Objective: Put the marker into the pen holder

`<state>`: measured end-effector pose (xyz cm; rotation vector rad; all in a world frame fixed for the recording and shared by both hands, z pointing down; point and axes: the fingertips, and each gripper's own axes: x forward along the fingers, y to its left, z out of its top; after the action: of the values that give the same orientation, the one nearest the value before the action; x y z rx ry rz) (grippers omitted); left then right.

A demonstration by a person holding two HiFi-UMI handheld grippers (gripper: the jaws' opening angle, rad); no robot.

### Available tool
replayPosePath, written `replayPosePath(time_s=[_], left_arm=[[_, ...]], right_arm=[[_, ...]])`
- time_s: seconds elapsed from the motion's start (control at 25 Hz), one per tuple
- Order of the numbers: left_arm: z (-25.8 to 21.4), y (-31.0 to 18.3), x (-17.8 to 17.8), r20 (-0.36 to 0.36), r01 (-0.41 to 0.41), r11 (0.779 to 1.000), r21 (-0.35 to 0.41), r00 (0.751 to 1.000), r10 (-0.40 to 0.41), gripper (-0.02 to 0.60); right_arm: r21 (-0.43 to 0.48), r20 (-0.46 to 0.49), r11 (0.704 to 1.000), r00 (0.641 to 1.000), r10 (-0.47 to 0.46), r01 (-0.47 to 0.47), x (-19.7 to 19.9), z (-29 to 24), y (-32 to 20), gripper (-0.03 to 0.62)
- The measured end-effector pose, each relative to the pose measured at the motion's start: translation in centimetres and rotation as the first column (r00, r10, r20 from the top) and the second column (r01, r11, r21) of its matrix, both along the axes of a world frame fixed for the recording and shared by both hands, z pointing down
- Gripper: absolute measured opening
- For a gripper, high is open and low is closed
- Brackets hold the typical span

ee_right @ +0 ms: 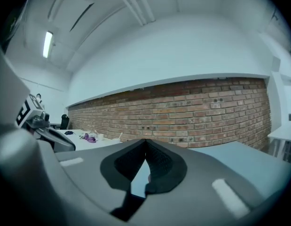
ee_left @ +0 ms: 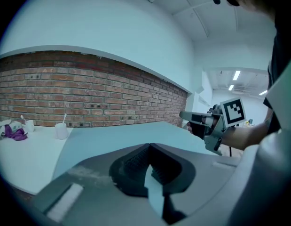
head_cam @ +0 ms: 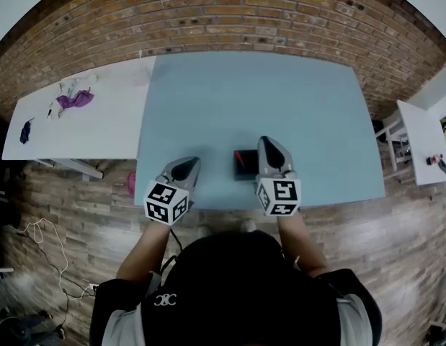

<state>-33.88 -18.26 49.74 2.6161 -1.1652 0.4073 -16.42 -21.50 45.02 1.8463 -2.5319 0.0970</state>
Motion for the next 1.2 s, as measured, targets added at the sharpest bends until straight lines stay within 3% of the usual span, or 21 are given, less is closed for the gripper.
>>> replayPosePath(time_s=[0.16,0.52,1.2], left_arm=[[0.0,0.1,0.0,-0.008,-0.012,1.000,-0.006,1.000,0.012,0.006],[-0.8,-1.3,-0.8,-0.015,-0.011,1.000,0.016,1.000,0.011,0.006],[-0.4,-1.5,1.4,-0.009,-0.062,0.998,0.000,0.998,0.062,0.006]], right_arm=[[0.012,0.000,0.999,0.999,0.045,-0.045,1.8,-1.2,0.6,0.008],[-0.003,-0.050,1.000,0.999,-0.004,0.003,-0.1,-0.5,0.0,0.006],[-0.047,-0.086,0.999,0.996,0.013,-0.017,1.3,1.2,1.2,0.006]])
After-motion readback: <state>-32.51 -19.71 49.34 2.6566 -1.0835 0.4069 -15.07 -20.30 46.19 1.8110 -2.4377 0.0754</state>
